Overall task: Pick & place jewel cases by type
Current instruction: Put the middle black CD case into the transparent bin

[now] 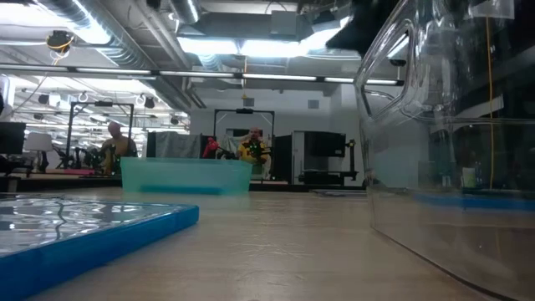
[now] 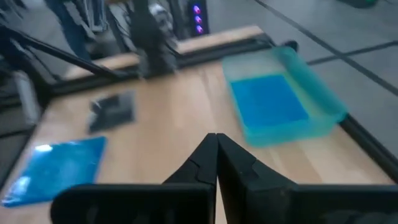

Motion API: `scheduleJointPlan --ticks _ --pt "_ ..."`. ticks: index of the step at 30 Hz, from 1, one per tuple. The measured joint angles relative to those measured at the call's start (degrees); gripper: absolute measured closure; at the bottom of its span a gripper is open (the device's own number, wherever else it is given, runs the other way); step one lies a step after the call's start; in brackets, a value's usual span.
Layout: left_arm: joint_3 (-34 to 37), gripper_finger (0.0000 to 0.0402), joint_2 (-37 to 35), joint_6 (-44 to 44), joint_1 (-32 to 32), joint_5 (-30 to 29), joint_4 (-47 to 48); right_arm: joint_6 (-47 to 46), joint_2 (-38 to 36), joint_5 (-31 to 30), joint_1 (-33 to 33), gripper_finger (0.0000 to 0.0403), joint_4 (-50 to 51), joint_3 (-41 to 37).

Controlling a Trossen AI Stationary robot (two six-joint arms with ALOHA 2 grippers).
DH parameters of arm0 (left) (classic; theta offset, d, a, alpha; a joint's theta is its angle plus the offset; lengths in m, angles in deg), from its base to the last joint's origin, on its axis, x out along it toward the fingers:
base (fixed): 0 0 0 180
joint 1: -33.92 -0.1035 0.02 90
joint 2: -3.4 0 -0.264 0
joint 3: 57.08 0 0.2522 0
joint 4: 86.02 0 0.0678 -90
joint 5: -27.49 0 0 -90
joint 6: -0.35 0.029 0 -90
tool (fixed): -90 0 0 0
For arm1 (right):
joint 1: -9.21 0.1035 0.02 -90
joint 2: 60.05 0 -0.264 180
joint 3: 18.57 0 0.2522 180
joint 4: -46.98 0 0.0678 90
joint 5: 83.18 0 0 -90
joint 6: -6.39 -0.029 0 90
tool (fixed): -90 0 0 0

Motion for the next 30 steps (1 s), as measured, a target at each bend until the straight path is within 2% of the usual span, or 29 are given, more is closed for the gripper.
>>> scheduleJointPlan --ticks 9,17,21,30 --pt "-9.9 0.0397 2.7 27.6 12.5 -1.6 -0.1 -11.5 -9.1 -0.6 10.9 0.0393 0.0 0.1" --pt "-16.8 0.0397 8.5 45.2 20.7 -3.6 0.0 -16.9 -12.1 -8.5 18.2 0.0393 -0.5 0.1" --pt "-21.1 0.0397 12.7 53.8 24.3 -7.7 0.0 -17.2 -12.1 -9.4 19.7 0.0393 -1.8 0.1" --pt "-33.3 0.0398 25.3 77.2 30.4 -20.7 -0.1 -15.6 -12.0 -9.1 20.2 0.0393 -1.8 0.1"
